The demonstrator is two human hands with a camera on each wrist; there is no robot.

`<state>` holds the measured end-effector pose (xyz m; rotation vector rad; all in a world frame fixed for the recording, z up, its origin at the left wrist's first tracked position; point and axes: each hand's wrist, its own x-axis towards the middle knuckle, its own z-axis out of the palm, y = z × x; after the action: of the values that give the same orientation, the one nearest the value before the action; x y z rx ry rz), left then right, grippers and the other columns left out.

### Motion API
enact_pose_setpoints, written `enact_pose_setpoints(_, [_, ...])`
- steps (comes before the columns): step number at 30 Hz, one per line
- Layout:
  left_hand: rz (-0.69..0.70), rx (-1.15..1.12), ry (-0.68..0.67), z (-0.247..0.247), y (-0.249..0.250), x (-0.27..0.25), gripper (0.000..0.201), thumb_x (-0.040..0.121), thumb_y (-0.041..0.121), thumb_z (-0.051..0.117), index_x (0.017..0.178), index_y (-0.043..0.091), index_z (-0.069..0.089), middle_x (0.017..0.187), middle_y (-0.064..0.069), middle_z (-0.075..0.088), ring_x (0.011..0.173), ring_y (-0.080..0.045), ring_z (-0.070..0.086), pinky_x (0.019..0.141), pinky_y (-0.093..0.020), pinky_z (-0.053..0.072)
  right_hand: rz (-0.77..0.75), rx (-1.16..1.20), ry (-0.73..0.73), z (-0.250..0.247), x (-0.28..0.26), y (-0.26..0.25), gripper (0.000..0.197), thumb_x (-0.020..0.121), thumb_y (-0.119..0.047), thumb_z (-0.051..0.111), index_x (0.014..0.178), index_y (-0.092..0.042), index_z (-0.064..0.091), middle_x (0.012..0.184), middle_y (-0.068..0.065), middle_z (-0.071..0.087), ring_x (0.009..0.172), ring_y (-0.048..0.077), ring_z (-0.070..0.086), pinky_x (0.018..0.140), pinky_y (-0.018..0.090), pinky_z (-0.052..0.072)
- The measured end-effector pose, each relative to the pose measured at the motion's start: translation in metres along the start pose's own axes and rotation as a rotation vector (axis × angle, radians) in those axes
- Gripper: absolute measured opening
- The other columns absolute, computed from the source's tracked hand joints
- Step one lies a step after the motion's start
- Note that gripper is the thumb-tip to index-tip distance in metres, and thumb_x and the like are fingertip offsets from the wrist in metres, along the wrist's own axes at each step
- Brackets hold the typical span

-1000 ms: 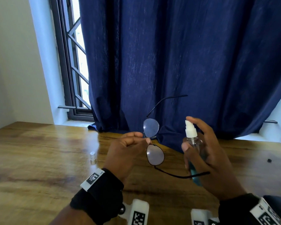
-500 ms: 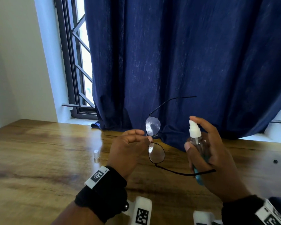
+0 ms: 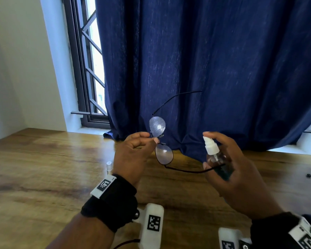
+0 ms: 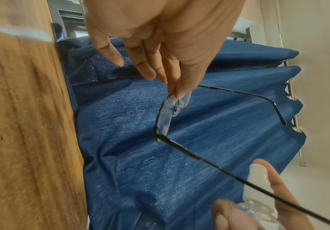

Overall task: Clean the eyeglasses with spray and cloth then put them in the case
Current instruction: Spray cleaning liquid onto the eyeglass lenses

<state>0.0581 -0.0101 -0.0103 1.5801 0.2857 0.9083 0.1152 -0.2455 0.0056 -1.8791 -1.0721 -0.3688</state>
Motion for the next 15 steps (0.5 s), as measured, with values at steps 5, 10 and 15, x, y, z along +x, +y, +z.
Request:
enact_pose_setpoints(5, [0.001,-0.017,0.026,0.000,-0.001,0.001,0.007,0.084,0.024,0.078,0.081,0.019,0.083,0.109,0.011,0.070,0.092,0.009,0.065,0.076,-0.006,0.047,0.014,-0.025,-0.084,0.000,0.001,0.001,0.068,0.088,-0.006,0.071,0.130,-0.053,0.045,0.085,-0.001,0.064,0.058,0.019,0.058,0.049,0.017,0.048])
enact_pose_setpoints(10, [-0.037,-0.038,0.056,0.001,0.002,-0.001,0.008,0.083,0.024,0.079,0.079,0.019,0.083,0.109,0.010,0.072,0.102,-0.006,0.068,0.090,-0.025,0.051,0.010,0.020,0.157,-0.002,0.001,0.007,0.067,0.090,-0.005,0.068,0.140,-0.044,0.045,0.075,0.002,0.062,0.050,0.022,0.058,0.047,0.036,0.055])
enact_pose_setpoints(15, [-0.235,0.021,-0.029,-0.006,-0.006,0.002,0.015,0.077,0.025,0.082,0.078,0.010,0.080,0.090,-0.009,0.080,0.094,-0.023,0.074,0.091,-0.039,0.057,0.094,0.054,0.403,-0.003,0.002,0.013,0.066,0.091,-0.007,0.068,0.140,-0.044,0.045,0.073,0.004,0.063,0.058,0.023,0.061,0.059,0.037,0.058])
